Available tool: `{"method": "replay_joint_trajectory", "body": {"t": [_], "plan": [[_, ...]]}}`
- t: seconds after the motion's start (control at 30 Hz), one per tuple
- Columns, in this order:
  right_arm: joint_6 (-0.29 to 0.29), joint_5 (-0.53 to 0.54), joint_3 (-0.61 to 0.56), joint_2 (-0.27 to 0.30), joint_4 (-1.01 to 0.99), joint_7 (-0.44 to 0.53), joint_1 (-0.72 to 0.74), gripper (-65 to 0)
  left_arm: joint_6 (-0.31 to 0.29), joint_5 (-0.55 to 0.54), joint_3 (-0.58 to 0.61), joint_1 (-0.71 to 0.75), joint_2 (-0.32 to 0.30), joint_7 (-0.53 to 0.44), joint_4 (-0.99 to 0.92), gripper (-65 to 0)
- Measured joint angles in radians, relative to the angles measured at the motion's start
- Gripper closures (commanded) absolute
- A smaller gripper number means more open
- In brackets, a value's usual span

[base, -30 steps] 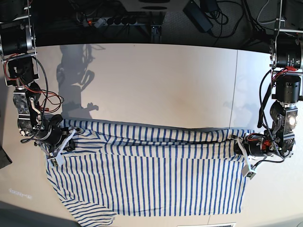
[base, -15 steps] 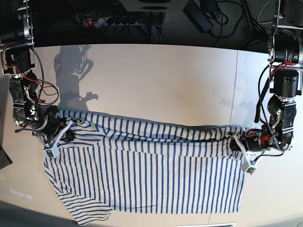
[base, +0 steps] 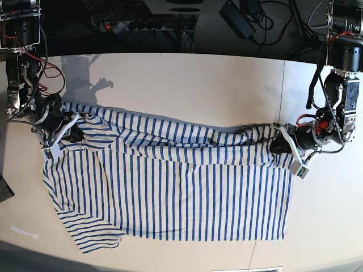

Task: Fold the T-shirt properly
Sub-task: 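Lower the folded edge onto the shirt and release both grippers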

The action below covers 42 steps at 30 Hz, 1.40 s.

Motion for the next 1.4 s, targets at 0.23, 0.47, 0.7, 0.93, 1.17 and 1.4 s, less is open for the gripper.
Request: {"method": "replay_joint_trajectory", "body": {"t": [0.23,0.47,0.7,0.93,1.17,1.4], "plan": [[0.000,0.024,0.000,0.054,0.113,-0.006,-0.133,0.0,0.000,-0.025,-0.078,0.205,0.000,-0.017,0.169,0.0],[0.000,0.024,0.000,0.106,0.201,-0.010,-0.245,0.0,-0.003,-0.023,-0.185,0.367,0.003,-0.001,0.288,0.0],[0.000,0.026,0.004,0.119,0.228,-0.010,-0.297,0.0,-0.002,-0.009,-0.225,0.452,0.003,-0.010,0.346,0.0],[0.000,0.034,0.056,0.119,0.253,-0.013,-0.367,0.0,-0.002,-0.006,-0.229,0.480,0.002,-0.026,0.356,0.0],[0.000,0.041,0.132,0.119,0.253,-0.033,-0.402,0.0,-0.002,-0.012,-0.231,0.525,0.000,-0.047,0.377,0.0],[0.001,0.042,0.143,0.153,0.251,-0.046,-0.402,0.0,-0.002,-0.005,-0.231,0.571,0.000,-0.047,0.415,0.0]]}}
